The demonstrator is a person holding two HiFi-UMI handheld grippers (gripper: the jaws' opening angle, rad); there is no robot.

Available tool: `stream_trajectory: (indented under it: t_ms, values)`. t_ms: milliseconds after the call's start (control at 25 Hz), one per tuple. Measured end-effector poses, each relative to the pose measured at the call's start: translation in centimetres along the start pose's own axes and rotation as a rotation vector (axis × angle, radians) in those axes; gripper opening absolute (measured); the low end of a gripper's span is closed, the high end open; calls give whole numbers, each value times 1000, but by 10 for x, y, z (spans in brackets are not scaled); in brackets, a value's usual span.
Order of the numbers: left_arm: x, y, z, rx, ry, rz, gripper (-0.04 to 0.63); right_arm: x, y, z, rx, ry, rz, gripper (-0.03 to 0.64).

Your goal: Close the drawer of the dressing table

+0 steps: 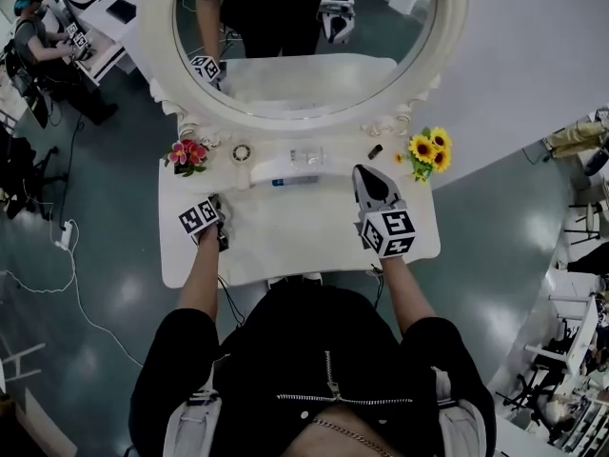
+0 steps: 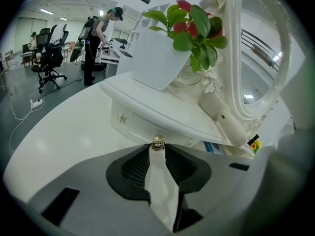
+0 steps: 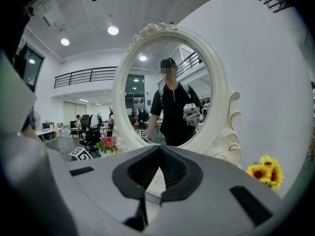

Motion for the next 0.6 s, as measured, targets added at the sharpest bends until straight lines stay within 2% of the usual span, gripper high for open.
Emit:
stream_trajectory:
  t_ms: [120,240,400,520,600]
  values:
    - [0,-1,1,14,14,2,109,4,4,0,3,-2,8,6]
    - [0,4,1,-10,-21,-5,110,6,3,0,-4,-6,13,5]
    - [3,27,1,-86,-127,-59,110,7,-3,3,-28,-8,13,6]
    - [4,51,-6,-90,-236,-107,66,6,-9,8,-50,-7,8,5]
    - [3,66,-15,-75,-281,-139,48,7,-12,10,-62,-4,8,5]
Point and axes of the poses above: the fingertips, and each gripper's own axes: y backward along the fingers, z to its left, x out of its underside, the point moved 2 cm from there along y, backward along the fingers, and after that the axes turned 2 degrees about -x, right-handed, at the moved point
